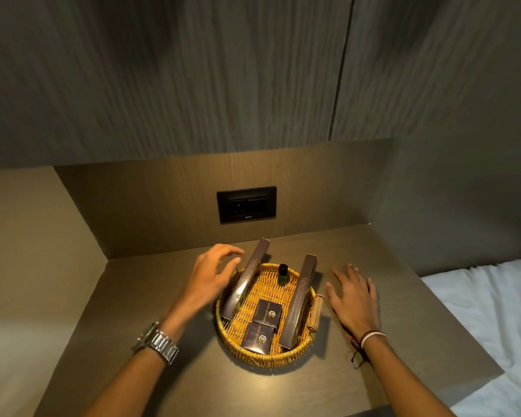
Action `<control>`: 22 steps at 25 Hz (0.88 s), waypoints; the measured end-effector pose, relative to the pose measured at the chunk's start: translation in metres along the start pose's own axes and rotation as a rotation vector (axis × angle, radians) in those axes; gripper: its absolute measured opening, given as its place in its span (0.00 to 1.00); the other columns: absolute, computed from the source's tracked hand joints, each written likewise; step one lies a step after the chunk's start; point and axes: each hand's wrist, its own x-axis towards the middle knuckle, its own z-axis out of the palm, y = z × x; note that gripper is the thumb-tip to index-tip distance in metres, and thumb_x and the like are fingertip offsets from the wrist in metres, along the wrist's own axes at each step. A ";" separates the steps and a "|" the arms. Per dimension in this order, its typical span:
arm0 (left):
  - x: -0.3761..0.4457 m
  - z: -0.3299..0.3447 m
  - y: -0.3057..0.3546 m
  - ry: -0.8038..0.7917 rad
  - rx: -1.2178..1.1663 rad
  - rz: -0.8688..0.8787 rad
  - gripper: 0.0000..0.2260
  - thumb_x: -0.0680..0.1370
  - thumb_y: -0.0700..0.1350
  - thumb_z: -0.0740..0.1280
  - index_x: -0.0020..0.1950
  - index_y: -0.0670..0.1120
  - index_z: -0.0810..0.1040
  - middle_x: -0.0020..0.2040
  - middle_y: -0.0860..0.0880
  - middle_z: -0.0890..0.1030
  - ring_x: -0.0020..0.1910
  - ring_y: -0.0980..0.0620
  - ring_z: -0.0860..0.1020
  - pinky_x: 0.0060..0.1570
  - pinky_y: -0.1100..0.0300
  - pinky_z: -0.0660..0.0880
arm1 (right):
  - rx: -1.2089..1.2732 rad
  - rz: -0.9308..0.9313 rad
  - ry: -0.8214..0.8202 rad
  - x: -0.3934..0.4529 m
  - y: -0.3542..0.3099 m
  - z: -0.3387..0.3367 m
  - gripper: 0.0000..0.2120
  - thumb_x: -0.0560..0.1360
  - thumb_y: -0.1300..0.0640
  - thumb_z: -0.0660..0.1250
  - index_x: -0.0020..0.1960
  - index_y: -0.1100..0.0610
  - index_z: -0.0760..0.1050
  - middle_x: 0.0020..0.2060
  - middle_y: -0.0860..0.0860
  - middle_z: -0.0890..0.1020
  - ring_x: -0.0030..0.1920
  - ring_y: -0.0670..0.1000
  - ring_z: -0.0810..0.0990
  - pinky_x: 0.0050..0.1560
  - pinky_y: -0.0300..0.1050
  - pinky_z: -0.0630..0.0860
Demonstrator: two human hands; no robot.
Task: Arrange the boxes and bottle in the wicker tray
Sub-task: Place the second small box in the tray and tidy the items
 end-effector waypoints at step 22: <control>-0.085 0.049 -0.016 0.278 -0.676 -0.679 0.18 0.86 0.51 0.53 0.76 0.55 0.65 0.78 0.46 0.64 0.74 0.45 0.67 0.73 0.40 0.63 | 0.974 0.127 -0.511 -0.014 -0.088 -0.011 0.25 0.82 0.42 0.51 0.76 0.49 0.61 0.75 0.49 0.68 0.74 0.50 0.65 0.76 0.55 0.58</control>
